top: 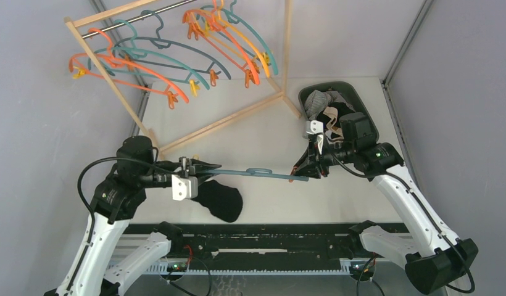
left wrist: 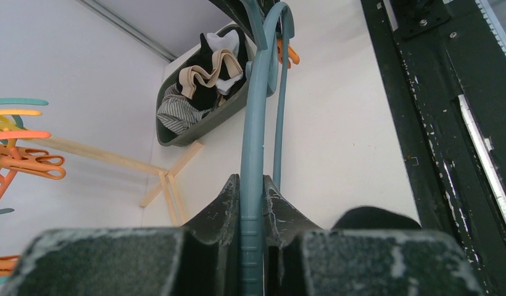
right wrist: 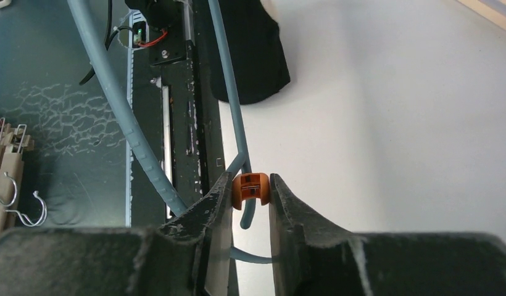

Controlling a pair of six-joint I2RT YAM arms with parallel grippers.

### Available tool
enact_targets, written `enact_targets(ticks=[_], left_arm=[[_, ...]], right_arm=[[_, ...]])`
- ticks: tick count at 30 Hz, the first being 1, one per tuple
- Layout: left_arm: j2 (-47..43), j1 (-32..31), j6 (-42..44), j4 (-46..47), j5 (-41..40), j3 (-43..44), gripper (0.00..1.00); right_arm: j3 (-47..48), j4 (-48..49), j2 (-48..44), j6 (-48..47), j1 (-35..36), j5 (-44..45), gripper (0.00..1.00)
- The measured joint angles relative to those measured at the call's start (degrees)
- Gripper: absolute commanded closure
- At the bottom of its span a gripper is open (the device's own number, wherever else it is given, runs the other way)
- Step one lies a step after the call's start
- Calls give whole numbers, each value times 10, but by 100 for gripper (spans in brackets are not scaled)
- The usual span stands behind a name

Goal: Remove the underwear clipped to the hanger
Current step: Remove the underwear from the hanger.

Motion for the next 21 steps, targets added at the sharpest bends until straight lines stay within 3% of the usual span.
enact_targets(ticks=[9, 21], left_arm=[[-4, 0, 1, 10, 2, -12, 100], [-11, 2, 0, 35, 1, -39, 100]], right_arm=[[2, -12, -14, -4, -11, 11, 48], [56, -46, -26, 5, -54, 1, 33]])
